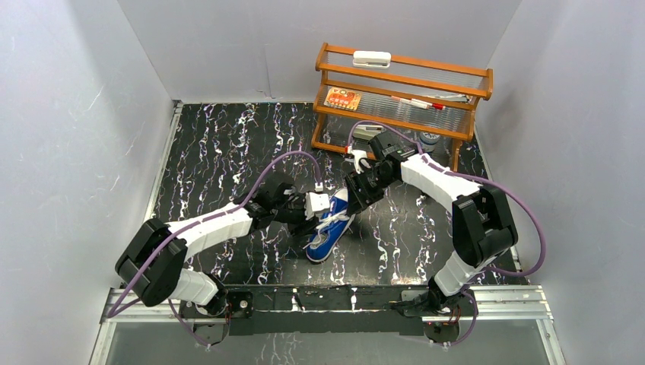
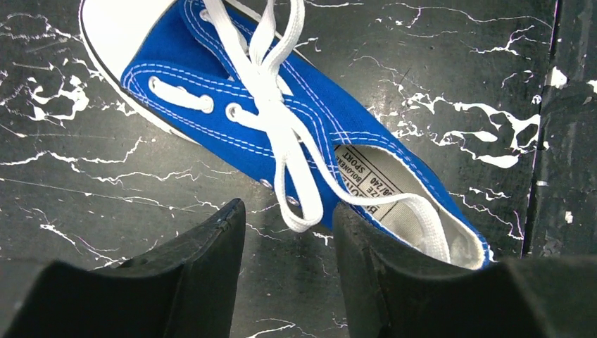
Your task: Tie the shoes
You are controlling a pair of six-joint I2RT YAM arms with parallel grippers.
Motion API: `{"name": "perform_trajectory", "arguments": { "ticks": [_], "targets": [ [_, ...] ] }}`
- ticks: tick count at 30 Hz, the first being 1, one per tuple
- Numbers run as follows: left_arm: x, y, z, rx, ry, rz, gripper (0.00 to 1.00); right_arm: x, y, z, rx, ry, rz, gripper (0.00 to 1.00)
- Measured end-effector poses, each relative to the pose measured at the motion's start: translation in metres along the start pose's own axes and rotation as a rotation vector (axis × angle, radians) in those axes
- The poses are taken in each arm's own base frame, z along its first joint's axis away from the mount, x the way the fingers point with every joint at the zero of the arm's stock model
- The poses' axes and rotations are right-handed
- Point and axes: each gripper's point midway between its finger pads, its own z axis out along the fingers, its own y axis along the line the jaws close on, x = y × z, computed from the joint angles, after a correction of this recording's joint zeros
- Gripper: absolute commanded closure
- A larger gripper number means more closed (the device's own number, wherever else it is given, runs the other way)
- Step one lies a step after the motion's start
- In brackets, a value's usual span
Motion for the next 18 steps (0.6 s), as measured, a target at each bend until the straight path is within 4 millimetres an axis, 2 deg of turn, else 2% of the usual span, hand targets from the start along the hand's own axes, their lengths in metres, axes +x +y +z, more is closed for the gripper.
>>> {"name": "perform_trajectory", "arguments": {
  "ticks": [3,8,12,18],
  "targets": [
    [0.002,-0.001,0.003,-0.006,-0.01,-0.026,0.68,-0.001,0.006,0.0,-0.033,-0.005,-0.005,0.36],
    [0.0,0.001,0.006,-0.016,-0.027,-0.055,0.74,-0.005,0.013,0.004,-0.093,-0.017,-0.012,0.34],
    [-0.001,0.002,0.006,-0.022,-0.032,-0.071,0.78,0.0,0.01,0.015,-0.123,0.018,0.015,0.31],
    [0.001,0.0,0.007,-0.023,-0.028,-0.1,0.83,0.005,0.01,0.025,-0.159,0.045,0.038,0.34]
  ]
}}
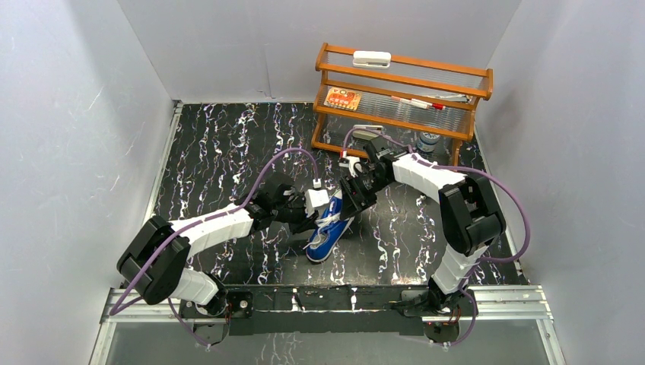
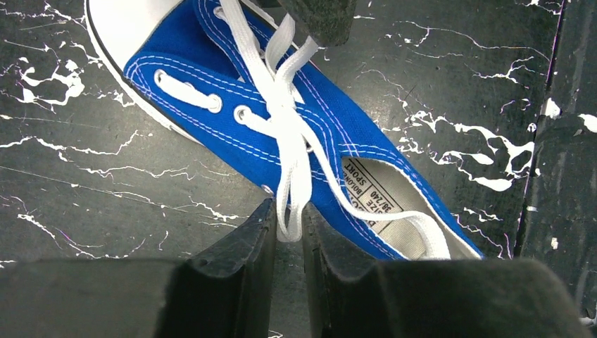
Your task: Tie the shoes
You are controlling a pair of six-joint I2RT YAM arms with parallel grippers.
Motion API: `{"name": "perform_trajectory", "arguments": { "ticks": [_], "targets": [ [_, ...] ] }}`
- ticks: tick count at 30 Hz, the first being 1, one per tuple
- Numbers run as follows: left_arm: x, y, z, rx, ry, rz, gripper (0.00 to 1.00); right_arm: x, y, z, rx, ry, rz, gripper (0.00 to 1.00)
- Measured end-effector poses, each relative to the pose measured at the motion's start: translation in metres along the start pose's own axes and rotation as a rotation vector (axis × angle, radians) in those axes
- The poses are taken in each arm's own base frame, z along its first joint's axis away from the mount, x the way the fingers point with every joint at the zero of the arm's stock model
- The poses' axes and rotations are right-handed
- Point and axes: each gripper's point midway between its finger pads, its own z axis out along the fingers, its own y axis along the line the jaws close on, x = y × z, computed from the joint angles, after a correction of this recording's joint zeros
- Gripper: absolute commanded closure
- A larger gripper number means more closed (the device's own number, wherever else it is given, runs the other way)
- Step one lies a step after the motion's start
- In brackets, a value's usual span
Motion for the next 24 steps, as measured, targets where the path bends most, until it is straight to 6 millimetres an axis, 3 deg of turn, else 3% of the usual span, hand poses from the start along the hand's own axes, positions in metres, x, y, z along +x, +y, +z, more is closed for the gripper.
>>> {"name": "perform_trajectory", "arguments": {
  "ticks": [3,7,14,18,24],
  "targets": [
    [0.003,-0.001,0.0,0.001,0.004,-0.01,0.88,-0.003,0.004,0.002,-0.021,-0.009,-0.015,0.39],
    [0.004,-0.002,0.0,0.002,0.008,-0.021,0.96,-0.005,0.007,0.008,-0.046,-0.008,-0.022,0.53],
    [0.006,-0.001,0.0,-0.011,0.015,-0.054,1.0,0.001,0.007,0.016,-0.067,0.008,-0.001,1.0],
    [0.007,-0.001,0.0,-0.028,0.023,-0.099,1.0,0.013,0.003,0.021,-0.065,0.026,0.043,1.0],
    [0.022,0.012,-0.005,-0.185,0.08,-0.344,1.0,0.031,-0.009,0.028,0.0,0.033,0.149,1.0]
  ]
}}
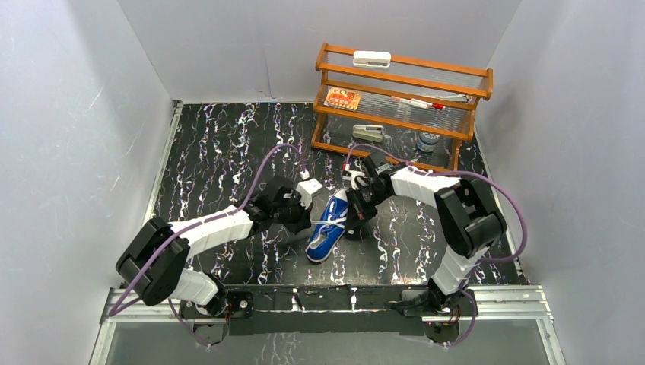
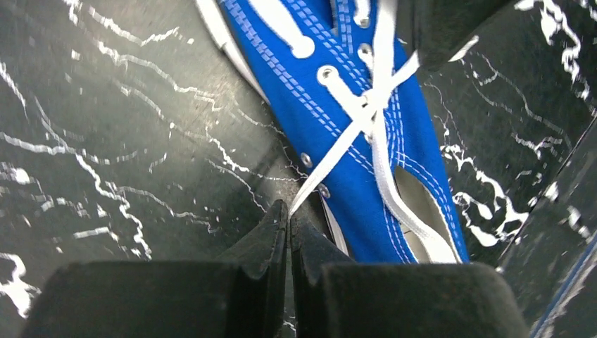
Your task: Tie the shoes
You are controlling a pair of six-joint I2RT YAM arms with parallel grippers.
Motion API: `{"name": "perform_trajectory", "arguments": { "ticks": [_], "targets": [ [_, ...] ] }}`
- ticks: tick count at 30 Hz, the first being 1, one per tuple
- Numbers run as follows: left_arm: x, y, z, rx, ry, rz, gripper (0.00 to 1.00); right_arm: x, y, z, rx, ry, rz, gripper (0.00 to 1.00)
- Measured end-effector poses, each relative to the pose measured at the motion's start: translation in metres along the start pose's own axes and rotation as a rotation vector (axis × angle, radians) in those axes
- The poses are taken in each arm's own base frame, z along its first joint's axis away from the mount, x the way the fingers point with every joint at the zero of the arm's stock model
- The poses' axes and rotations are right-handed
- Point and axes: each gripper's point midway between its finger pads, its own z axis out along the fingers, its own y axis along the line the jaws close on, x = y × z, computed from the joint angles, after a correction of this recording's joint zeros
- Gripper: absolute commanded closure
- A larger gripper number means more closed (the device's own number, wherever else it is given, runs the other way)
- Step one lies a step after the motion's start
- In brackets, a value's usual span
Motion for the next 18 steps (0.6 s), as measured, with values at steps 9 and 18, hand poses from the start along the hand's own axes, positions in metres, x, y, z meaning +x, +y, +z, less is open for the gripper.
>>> {"name": "perform_trajectory", "arguments": {
  "ticks": [9,18],
  "targets": [
    [0.018,0.009,-0.007,-0.18,0.053,-0.369,1.0,-0.026,-0.007,-0.022,0.186,-0.213,-0.025,1.0],
    [0.021,0.008,-0.015,-0.234,0.028,-0.516,1.0,-0.026,-0.019,-0.016,0.236,-0.251,0.008,1.0]
  ]
}}
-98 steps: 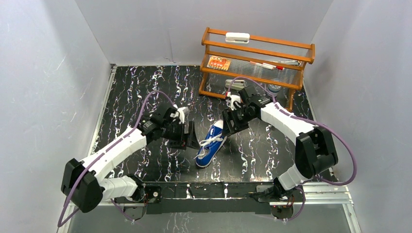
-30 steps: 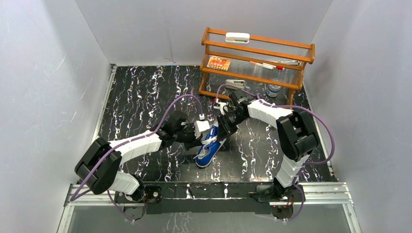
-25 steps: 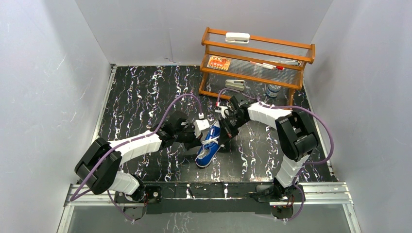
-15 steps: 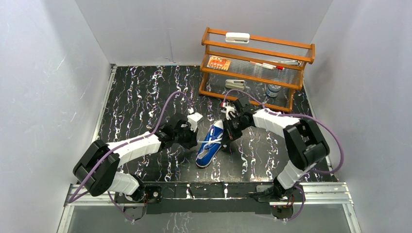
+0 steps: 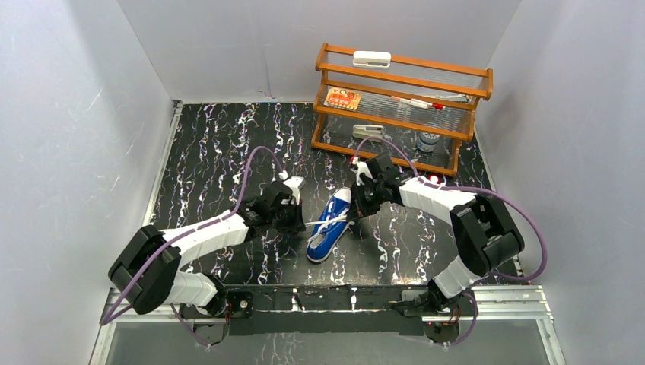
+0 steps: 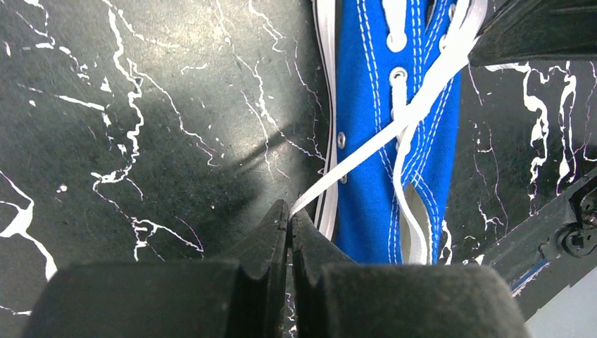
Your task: Tie the shoes
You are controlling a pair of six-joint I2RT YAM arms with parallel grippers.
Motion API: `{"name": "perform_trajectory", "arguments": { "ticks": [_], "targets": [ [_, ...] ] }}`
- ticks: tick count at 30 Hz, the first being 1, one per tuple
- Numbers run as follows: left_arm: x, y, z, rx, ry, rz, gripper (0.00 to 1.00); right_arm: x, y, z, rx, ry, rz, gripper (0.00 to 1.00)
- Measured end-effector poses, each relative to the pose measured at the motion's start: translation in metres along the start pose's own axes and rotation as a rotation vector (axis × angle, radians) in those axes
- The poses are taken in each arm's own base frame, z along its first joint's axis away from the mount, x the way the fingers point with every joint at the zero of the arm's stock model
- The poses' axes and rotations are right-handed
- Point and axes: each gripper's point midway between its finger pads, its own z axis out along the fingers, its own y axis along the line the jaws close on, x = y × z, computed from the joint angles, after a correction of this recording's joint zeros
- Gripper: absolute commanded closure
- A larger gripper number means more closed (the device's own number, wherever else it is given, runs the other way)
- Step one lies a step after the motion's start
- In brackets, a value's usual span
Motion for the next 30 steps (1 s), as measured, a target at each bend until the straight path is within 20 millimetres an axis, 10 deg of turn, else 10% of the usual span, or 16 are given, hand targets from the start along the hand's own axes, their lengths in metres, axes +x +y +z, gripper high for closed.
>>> {"name": "perform_trajectory", "arguments": {
  "ticks": [18,20,27,30],
  "targets": [
    [0.01,0.008,-0.016,-0.039,-0.027,-0.108,1.0,0.007,-0.019,-0.009,0.08,-0.057,0.023,1.0],
    [0.01,0.008,-0.016,-0.038,-0.026,-0.102,1.0,0.004,-0.015,-0.011,0.067,-0.068,0.01,0.7],
    [0.021,0.013,-0.025,-0.063,0.046,-0.079,0.14,-0.001,-0.017,-0.028,0.116,-0.048,0.022,0.17],
    [0.016,0.015,-0.039,-0.096,0.042,-0.094,0.02,-0.01,-0.013,-0.054,0.164,-0.076,0.026,0.02]
  ]
}}
